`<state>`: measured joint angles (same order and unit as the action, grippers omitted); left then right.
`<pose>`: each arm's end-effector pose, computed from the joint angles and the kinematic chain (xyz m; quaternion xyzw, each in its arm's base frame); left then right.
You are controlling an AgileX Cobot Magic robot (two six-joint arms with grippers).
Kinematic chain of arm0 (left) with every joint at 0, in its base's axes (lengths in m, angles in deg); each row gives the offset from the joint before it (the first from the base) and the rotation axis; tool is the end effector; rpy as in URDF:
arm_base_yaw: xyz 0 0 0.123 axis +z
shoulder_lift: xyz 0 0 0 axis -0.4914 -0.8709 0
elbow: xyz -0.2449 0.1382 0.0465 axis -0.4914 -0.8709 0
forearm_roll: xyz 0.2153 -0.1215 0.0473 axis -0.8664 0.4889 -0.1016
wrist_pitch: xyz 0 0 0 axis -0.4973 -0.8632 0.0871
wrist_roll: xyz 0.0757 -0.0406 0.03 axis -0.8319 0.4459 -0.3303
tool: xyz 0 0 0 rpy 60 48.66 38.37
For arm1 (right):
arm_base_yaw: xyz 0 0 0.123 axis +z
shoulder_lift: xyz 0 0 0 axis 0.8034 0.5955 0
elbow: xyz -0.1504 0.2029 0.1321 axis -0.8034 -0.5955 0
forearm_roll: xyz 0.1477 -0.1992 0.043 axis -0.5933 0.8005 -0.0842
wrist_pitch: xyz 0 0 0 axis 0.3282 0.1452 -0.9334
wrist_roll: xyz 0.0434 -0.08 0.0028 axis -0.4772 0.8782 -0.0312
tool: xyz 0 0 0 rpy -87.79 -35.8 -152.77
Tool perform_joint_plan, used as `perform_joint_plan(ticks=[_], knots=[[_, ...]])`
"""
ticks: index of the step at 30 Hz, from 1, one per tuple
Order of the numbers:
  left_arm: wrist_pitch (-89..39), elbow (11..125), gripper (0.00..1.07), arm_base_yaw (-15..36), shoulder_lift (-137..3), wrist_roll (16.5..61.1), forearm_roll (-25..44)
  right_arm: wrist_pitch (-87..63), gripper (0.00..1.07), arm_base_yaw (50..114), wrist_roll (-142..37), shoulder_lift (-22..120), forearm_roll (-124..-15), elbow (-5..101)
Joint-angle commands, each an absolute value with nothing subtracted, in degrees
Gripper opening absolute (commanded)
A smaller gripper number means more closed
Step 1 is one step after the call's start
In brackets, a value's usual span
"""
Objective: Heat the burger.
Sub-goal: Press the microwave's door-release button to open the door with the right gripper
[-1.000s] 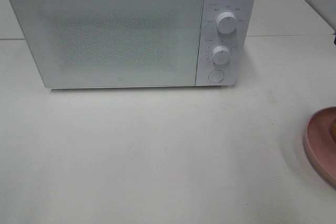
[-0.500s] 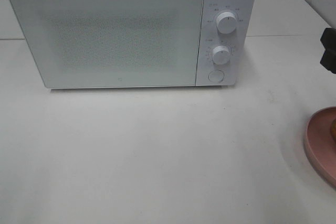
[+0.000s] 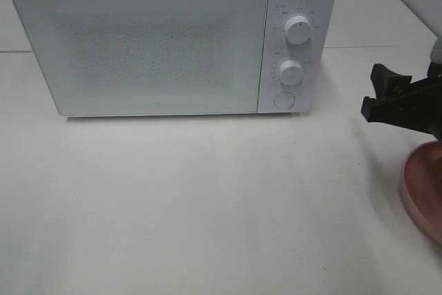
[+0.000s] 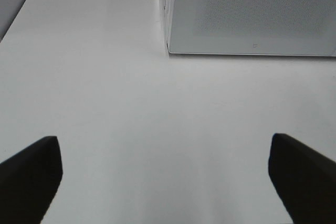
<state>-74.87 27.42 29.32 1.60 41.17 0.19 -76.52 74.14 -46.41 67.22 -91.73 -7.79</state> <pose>-0.0080 -0.0073 0.2825 0.0139 0.8494 -0.0394 0.5261 0.2122 0.0461 0.1729 -0.0197 0.7285 -0.0171 0.6845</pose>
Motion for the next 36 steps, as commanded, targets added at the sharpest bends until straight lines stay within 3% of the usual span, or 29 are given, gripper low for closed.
perform_joint_plan(ticks=[1,8,13,28,36], knots=[[-74.93,27.3,1.0,29.49,1.54,41.4,0.36,-82.02,0.72,78.84,-45.61,70.31,-97.23,-7.9],[-74.93,27.3,1.0,29.49,1.54,41.4,0.36,-85.69,0.72,89.55,-45.61,75.18,-109.04,-7.22],[-74.93,27.3,1.0,29.49,1.54,41.4,0.36,-85.69,0.72,93.73,-45.27,77.47,-113.56,-4.52],[-74.93,27.3,1.0,29.49,1.54,41.34,0.36,-83.74,0.71,95.05,-48.76,79.08,-112.88,-1.94],[-74.93,27.3,1.0,29.49,1.54,41.34,0.36,-83.63,0.54,95.05,-62.97,79.08,-112.82,-1.94]])
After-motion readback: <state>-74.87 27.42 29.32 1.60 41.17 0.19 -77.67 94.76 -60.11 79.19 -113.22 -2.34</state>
